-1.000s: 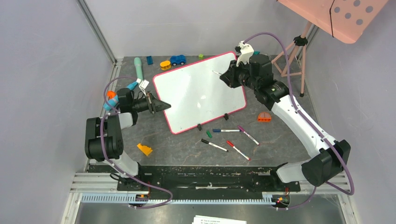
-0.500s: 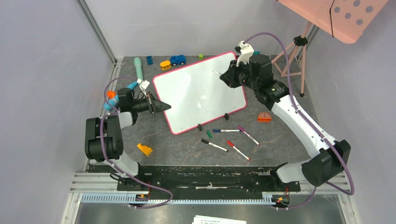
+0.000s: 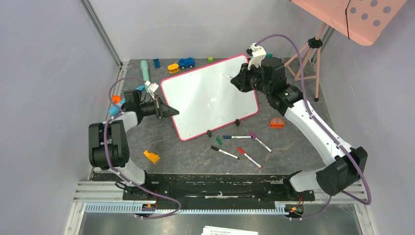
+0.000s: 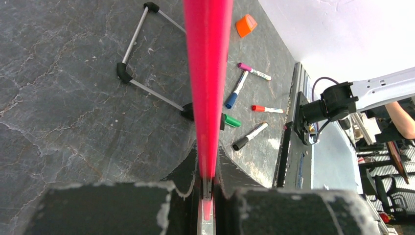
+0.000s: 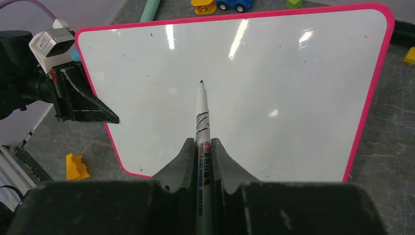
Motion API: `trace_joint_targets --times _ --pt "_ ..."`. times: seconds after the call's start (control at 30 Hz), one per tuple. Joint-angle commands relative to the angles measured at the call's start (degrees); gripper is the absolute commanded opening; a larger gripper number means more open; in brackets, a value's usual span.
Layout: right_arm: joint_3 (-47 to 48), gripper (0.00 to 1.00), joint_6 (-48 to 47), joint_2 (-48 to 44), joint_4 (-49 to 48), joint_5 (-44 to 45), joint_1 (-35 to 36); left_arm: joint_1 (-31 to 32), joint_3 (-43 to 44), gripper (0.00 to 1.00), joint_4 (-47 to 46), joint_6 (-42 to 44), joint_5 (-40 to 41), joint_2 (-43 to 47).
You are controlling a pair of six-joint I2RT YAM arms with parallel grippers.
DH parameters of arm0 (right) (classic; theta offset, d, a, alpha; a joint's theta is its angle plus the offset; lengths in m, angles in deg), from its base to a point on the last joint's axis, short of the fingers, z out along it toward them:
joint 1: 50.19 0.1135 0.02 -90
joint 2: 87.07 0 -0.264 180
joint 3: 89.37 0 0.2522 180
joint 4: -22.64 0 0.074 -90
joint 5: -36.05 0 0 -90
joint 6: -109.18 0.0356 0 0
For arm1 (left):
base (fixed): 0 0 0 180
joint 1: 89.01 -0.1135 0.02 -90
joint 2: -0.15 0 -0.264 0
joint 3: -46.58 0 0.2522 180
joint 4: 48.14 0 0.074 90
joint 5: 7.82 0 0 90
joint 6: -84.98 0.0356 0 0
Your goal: Write a sentence on the whiteboard
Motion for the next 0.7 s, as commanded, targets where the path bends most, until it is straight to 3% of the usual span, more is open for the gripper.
trace_joint_targets --times 0.0,0.43,0.67 --pt "-0.4 0.00 -1.1 -1.5 -2.0 1.4 0.3 1.5 1.5 0.02 12.9 9.3 -0.1 -2.3" --pt "-0.3 0.00 -1.1 -1.0 -1.9 1.0 0.3 4.1 4.9 0.02 15.1 11.3 0.9 -4.1" --pt "-0.3 0.00 -1.5 -1.6 -1.2 1.1 0.3 4.9 12.4 0.02 33.4 26.2 -1.9 -8.5"
